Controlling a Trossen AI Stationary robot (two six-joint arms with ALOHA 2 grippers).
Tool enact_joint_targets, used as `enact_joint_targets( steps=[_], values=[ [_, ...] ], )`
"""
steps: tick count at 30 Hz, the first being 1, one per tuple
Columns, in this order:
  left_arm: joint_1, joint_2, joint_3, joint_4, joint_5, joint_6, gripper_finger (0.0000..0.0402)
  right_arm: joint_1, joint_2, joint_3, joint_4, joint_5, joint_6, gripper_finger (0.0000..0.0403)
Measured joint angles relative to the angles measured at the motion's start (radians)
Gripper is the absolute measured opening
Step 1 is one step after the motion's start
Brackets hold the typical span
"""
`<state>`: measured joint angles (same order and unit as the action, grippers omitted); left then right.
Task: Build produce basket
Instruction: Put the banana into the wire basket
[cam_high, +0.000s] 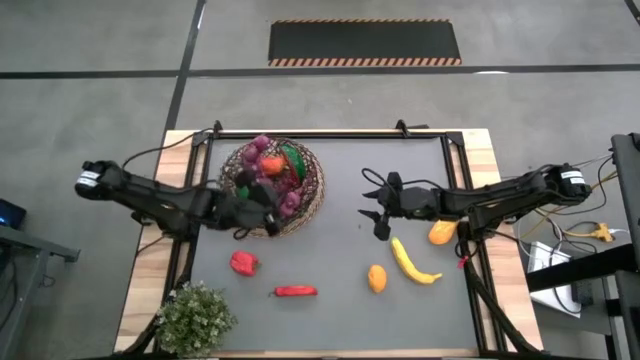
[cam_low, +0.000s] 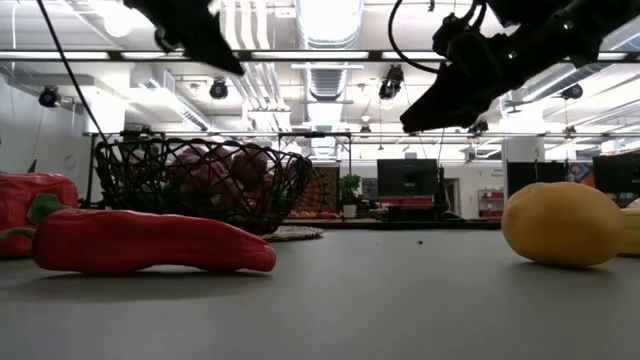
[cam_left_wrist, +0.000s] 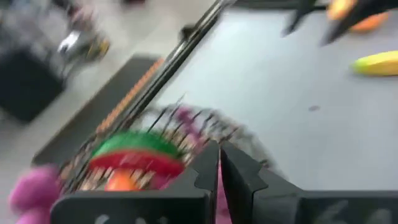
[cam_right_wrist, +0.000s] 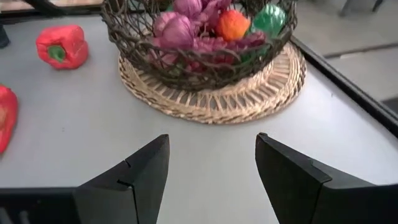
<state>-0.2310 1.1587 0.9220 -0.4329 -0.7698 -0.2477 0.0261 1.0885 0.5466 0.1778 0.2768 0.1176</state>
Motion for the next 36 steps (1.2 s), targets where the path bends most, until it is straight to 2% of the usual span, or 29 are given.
enact_joint_targets(
  steps=[4,8,12,16,20,26,32,36],
  values=[
    [-0.07,0.0,-0.054,0.223,0.012,0.209,0.0002,0.001,0.0,0.059,-0.141,-0.043,0.038,0.0224],
    [-0.111,0.0,-0.116,0.41,0.104,0.401,0.0002,0.002,0.0,0.096,-0.263,-0.231,0.139,0.0224],
    [-0.115,0.0,-0.159,0.53,0.171,0.499,0.0002,0.007,0.0,0.146,-0.493,-0.376,0.331,0.0224],
    [-0.109,0.0,-0.171,0.574,0.173,0.548,0.0002,0.05,0.0,0.198,-0.785,-0.386,0.514,0.0224],
    [-0.109,0.0,-0.177,0.617,0.168,0.599,0.0002,0.117,0.0,0.232,-0.965,-0.39,0.735,0.0224],
    [-0.109,-0.002,-0.177,0.665,0.166,0.662,0.0002,0.21,0.0,0.239,-1.047,-0.393,0.953,0.0229],
    [-0.109,-0.013,-0.176,0.678,0.164,0.683,0.0002,0.262,0.012,0.239,-1.047,-0.411,1.068,0.0259],
    [-0.109,-0.023,-0.176,0.678,0.162,0.686,0.0002,0.277,0.076,0.239,-1.028,-0.412,1.095,0.0263]
  ],
)
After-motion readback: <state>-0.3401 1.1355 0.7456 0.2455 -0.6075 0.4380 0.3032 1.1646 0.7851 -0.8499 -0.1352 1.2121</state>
